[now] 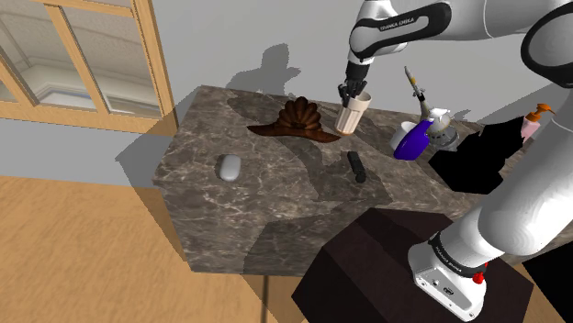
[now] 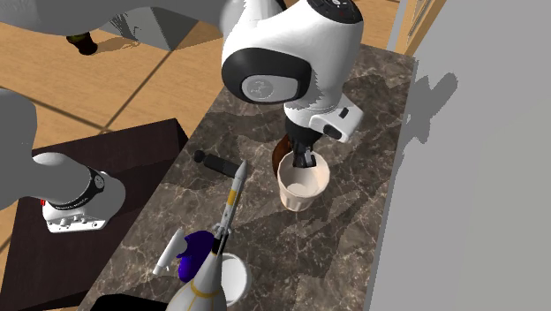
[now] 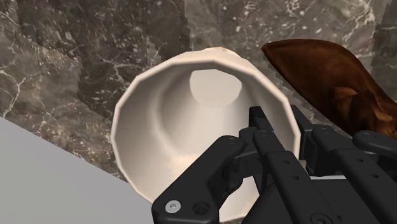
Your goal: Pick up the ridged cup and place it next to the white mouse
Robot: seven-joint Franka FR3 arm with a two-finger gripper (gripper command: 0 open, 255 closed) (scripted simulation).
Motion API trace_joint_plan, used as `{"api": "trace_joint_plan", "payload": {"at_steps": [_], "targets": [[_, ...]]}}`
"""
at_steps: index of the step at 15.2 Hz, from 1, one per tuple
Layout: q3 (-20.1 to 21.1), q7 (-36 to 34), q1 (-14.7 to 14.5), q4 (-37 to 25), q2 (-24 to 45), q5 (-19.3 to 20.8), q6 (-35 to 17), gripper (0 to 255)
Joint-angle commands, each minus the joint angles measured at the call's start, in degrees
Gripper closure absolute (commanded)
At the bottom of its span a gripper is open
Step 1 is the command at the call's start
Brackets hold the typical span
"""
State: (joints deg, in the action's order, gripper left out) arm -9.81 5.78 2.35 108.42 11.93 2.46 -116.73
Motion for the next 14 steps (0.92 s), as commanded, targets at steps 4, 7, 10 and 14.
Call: {"api": "trace_joint_plan", "payload": {"at_steps": [4, 7, 10, 14], "targets": [[0.0, 0.1, -0.1, -2.1, -1.3, 0.2, 3.4, 255], [-0.1, 0.1, -0.1, -3.6, -1.9, 0.2, 5.5, 255], [-0.1, 0.2, -0.1, -5.2, -2.5, 0.3, 7.7, 255], [-0.1, 0.3, -0.1, -7.5, -3.1, 0.4, 10.6, 255]]}}
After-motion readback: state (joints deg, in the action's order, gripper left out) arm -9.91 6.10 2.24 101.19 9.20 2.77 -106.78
